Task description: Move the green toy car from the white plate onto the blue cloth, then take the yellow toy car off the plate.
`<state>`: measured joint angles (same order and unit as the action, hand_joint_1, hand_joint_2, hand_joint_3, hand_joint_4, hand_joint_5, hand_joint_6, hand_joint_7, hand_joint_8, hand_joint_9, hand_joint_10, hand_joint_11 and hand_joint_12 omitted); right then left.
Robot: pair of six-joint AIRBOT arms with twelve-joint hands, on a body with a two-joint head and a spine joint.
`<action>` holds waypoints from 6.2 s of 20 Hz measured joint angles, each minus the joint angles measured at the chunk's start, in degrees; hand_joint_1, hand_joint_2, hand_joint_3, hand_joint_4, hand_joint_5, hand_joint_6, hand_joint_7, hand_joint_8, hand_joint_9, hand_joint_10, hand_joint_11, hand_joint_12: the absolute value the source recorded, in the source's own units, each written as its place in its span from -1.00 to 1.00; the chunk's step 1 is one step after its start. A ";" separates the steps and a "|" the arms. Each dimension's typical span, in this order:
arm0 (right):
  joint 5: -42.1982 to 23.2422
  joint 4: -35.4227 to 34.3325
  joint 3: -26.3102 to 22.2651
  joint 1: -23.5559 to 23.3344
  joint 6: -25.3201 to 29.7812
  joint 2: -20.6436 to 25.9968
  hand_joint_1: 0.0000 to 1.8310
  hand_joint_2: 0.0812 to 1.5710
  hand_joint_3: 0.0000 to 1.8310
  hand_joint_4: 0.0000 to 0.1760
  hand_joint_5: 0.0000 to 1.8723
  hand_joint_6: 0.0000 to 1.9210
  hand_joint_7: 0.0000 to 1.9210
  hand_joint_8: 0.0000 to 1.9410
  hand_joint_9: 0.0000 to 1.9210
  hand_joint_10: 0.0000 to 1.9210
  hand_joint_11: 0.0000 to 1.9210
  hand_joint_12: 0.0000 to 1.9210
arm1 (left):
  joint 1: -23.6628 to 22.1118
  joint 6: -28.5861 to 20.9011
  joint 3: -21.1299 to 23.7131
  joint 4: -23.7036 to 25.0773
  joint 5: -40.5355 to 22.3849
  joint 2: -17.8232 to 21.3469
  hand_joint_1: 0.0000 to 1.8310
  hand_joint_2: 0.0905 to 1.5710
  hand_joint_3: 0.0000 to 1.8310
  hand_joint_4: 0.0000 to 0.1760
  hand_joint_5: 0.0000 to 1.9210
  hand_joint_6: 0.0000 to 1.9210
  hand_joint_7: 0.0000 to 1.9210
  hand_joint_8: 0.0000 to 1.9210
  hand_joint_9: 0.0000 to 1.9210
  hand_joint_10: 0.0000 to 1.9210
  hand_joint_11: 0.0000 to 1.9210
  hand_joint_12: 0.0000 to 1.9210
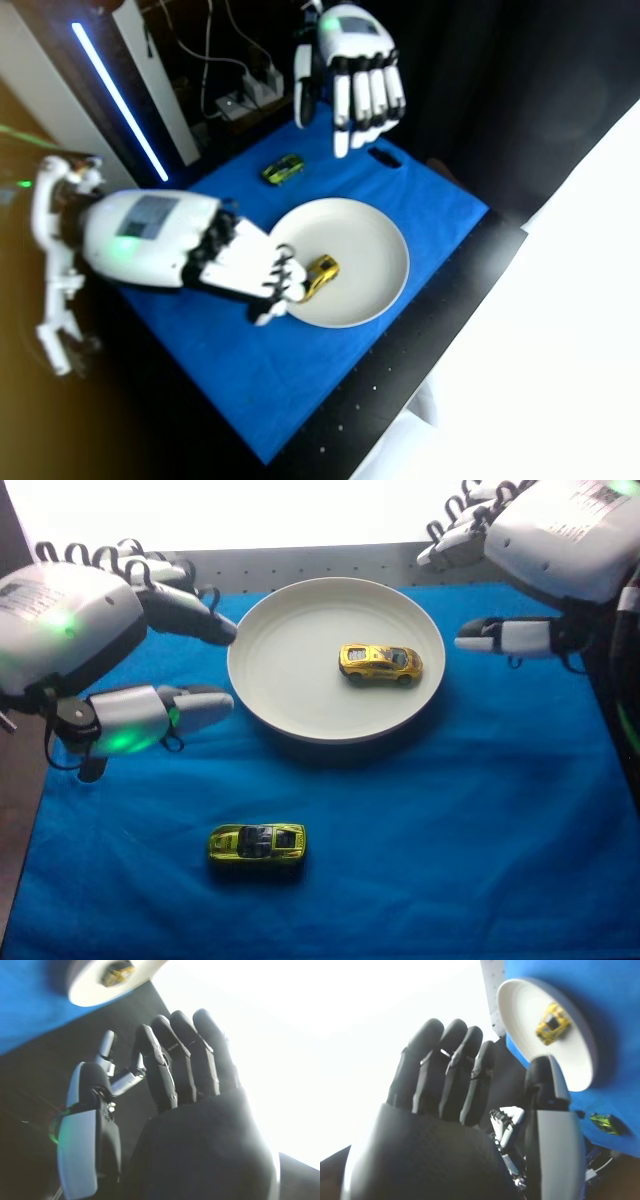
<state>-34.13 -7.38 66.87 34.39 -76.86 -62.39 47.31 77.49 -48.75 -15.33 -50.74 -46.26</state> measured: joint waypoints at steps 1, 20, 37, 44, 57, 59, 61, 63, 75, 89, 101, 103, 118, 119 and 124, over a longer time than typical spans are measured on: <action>0.85 0.07 0.35 -0.50 0.02 -0.59 -0.03 0.23 -1.00 -1.00 -0.22 -1.00 -0.16 -0.91 -0.45 -0.08 -0.74 0.79 | 0.00 1.05 -0.04 -0.55 -0.33 0.00 -0.34 0.44 -1.00 -1.00 -0.15 -0.96 -0.60 0.30 -0.63 0.53 -0.76 0.92; 14.32 0.17 10.54 -5.95 -0.09 -11.98 -0.05 0.22 -1.00 -1.00 -0.14 -0.99 -0.32 -0.09 -0.38 0.36 -0.53 0.85 | 0.00 2.89 -0.04 -3.34 -2.25 -0.44 -0.26 0.35 -1.00 -1.00 -0.12 -0.89 -0.28 -0.43 -0.47 0.01 -0.76 0.60; 19.04 0.83 13.49 -5.95 -0.09 -15.21 -0.07 0.20 -1.00 -1.00 -0.21 -1.00 -0.43 0.29 -0.41 0.65 -0.37 1.00 | 0.00 2.91 -0.04 -3.19 -2.14 -1.22 -0.31 0.35 -1.00 -0.26 -0.14 -0.79 -0.23 -0.47 -0.37 -0.11 -0.64 0.53; 19.45 0.85 14.08 -5.95 -0.09 -15.91 -0.05 0.21 -1.00 -1.00 -0.19 -1.00 -0.42 0.38 -0.39 0.74 -0.33 1.00 | 0.00 2.91 0.02 -3.17 -2.21 -1.22 -0.31 0.35 -1.00 -0.17 -0.14 -0.82 -0.24 -0.55 -0.41 -0.11 -0.69 0.55; 20.00 0.94 14.60 -5.92 -0.09 -16.35 0.03 0.20 -1.00 -1.00 -0.11 -1.00 -0.34 -0.07 -0.45 0.39 -0.54 0.90 | 0.02 2.91 0.13 -3.15 -2.25 -1.22 -0.27 0.35 -1.00 -0.40 -0.13 -0.81 -0.25 -0.49 -0.44 0.00 -0.69 0.63; 20.13 0.96 14.60 -5.92 -0.09 -16.46 0.04 0.20 -1.00 -1.00 -0.10 -0.99 -0.35 -0.10 -0.44 0.34 -0.55 0.87 | 0.00 2.91 0.15 -3.13 -2.29 -1.22 -0.28 0.35 -1.00 -0.56 -0.12 -0.81 -0.25 -0.49 -0.43 0.00 -0.69 0.62; 20.26 0.98 14.84 -5.92 -0.09 -16.72 0.03 0.21 -1.00 -1.00 -0.10 -1.00 -0.33 -0.18 -0.44 0.31 -0.55 0.87 | 0.00 2.91 0.24 -3.15 -2.27 -1.22 -0.30 0.36 -1.00 -0.20 -0.12 -0.81 -0.26 -0.49 -0.44 -0.01 -0.70 0.62; 20.35 0.96 14.91 -5.88 -0.09 -16.81 0.06 0.23 -1.00 -1.00 -0.09 -0.99 -0.29 0.02 -0.34 0.46 -0.40 0.93 | 0.00 2.91 0.24 -3.17 -2.36 -1.22 -0.30 0.36 -1.00 -0.32 -0.12 -0.80 -0.26 -0.49 -0.45 -0.02 -0.72 0.62; 20.31 0.98 15.74 -5.51 -0.04 -17.62 0.25 0.43 -1.00 -1.00 -0.04 0.14 -0.16 -0.10 -0.26 0.30 -0.40 0.77 | 0.17 2.73 0.37 -3.26 -3.19 -1.22 -0.28 0.37 -1.00 -0.38 -0.24 -0.45 -0.33 -0.30 -0.48 0.10 -0.72 0.71; 20.35 0.83 15.28 -5.53 -0.02 -16.81 0.34 0.47 -1.00 -1.00 -0.06 0.02 -0.11 0.44 -0.21 0.42 -0.28 0.86 | 0.98 2.49 0.37 -3.78 -3.63 -1.36 -0.10 0.53 -1.00 0.78 -0.28 0.28 -0.52 0.17 -0.66 0.48 -0.89 0.99; 16.37 0.92 11.04 -6.29 -0.04 -12.63 0.35 0.46 -1.00 -1.00 -0.07 0.04 -0.06 0.38 -0.18 0.45 -0.30 0.83 | 1.51 2.45 0.31 -4.24 -3.69 -1.51 -0.06 0.57 -1.00 1.00 -0.28 0.46 -0.49 0.21 -0.62 0.48 -0.89 1.00; 15.76 0.96 9.51 -6.29 -0.04 -11.23 0.35 0.50 -1.00 -1.00 -0.12 0.05 -0.12 0.53 -0.20 0.64 -0.29 0.97 | 1.51 2.45 0.31 -4.46 -3.56 -1.68 -0.05 0.56 -1.00 1.00 -0.26 0.44 -0.45 0.14 -0.57 0.41 -0.83 0.96; -3.74 11.13 -18.60 3.39 0.55 12.35 0.39 0.40 -1.00 -1.00 -0.07 0.01 0.12 0.13 0.14 0.30 0.01 0.71 | 3.37 2.45 0.96 -6.43 -4.96 -1.38 -0.29 0.42 -1.00 -1.00 -0.22 -0.65 -0.32 -0.37 -0.49 0.06 -0.79 0.73; -4.70 12.07 -19.43 4.57 2.21 13.11 0.39 0.40 -1.00 -1.00 -0.07 0.01 0.12 0.13 0.14 0.30 0.01 0.71 | 3.63 2.47 0.98 -6.40 -5.05 -1.36 -0.29 0.42 -1.00 -1.00 -0.22 -0.65 -0.32 -0.37 -0.49 0.06 -0.79 0.73; -7.82 15.26 -21.66 10.86 10.56 14.91 0.40 0.39 -1.00 -1.00 0.04 -0.22 0.06 0.27 0.27 0.44 0.26 0.69 | 4.11 2.47 1.09 -7.19 -4.98 -1.33 -0.27 0.39 -1.00 -1.00 -0.12 -0.82 -0.19 -0.54 -0.45 -0.02 -0.72 0.67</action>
<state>-41.95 7.88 45.21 45.25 -66.30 -47.48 51.42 79.96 -47.66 -22.52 -55.72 -47.59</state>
